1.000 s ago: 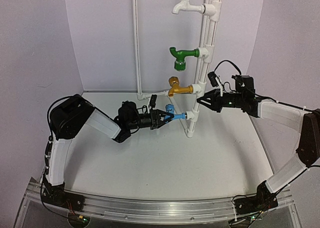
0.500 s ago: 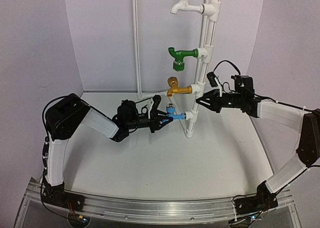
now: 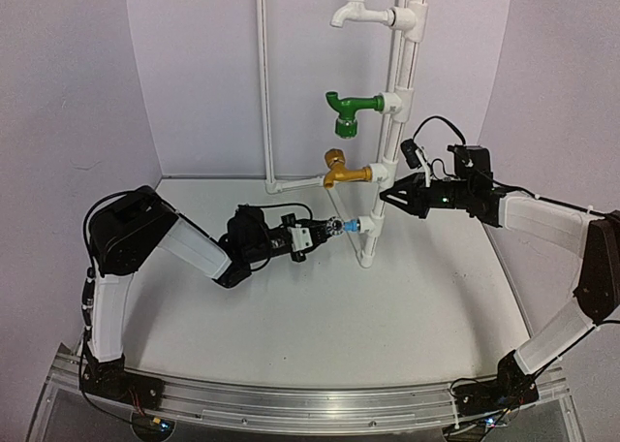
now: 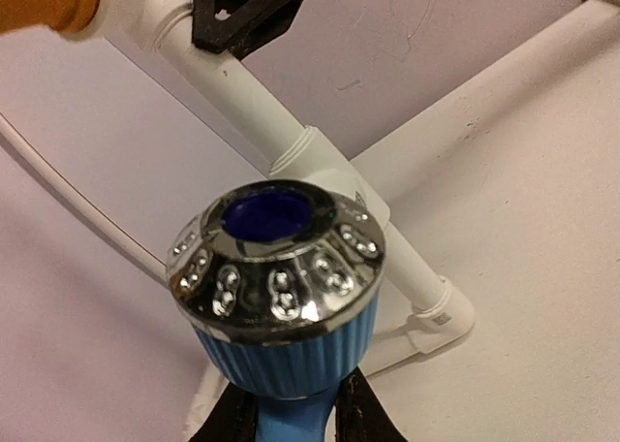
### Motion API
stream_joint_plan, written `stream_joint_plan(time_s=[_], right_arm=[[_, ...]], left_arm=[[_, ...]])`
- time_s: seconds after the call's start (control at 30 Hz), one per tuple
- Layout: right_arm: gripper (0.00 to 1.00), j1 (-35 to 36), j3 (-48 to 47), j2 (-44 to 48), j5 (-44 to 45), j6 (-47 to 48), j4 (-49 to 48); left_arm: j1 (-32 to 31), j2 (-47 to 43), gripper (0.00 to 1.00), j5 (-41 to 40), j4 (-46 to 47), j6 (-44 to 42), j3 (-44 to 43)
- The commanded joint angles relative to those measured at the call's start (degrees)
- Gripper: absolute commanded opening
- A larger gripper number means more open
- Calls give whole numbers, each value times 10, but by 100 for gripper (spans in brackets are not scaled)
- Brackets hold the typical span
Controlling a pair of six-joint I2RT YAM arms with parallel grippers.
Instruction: Install the water faucets
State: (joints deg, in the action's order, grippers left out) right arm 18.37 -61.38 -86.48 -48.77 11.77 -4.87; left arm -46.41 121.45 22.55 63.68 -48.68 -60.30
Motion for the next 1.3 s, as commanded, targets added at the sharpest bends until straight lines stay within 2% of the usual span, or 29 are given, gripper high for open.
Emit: stream_joint_plan(time_s=[0.0,0.07,0.27,0.4,0.67,0.83,0.9,0.93,1.0,1.1,1.17,1.2,1.27], right_arm=[[0,0,-14,-13,-13,-51,49],[0,0,-15,-13,-13,-51,48],[0,0,-17,-15,-10,-47,49],[0,0,-19,-18,-8,-44,49],[0,0,-19,-17,-9,-41,49],[0,0,-20,-18,-11,-43,49],[0,0,-20,-19,-11,-45,49],[0,0,-20,-18,-11,-45,49],[0,0,-19,-17,-11,-46,49],[0,0,-16,-12,-9,-45,49],[0,0,-17,-12,-9,-47,49],[0,0,-18,-13,-9,-48,49],[0,0,-20,-15,-10,-50,49]], left_arm=[[-17,56,12,-64,114,-248,15],[-19,59,20,-68,134,-280,18],[-23,30,64,-76,125,-321,39],[-33,15,86,-108,133,-301,67],[-74,-14,90,-257,214,-239,177],[-84,-56,92,-290,223,-180,234],[-83,-89,94,-304,185,-127,243],[-80,-126,95,-308,135,-80,240],[-63,-204,99,-314,-22,64,219],[-16,-308,100,-298,-260,302,163],[26,-355,100,-253,-372,433,130],[50,-369,100,-205,-413,507,117],[80,-385,100,-120,-454,629,103]])
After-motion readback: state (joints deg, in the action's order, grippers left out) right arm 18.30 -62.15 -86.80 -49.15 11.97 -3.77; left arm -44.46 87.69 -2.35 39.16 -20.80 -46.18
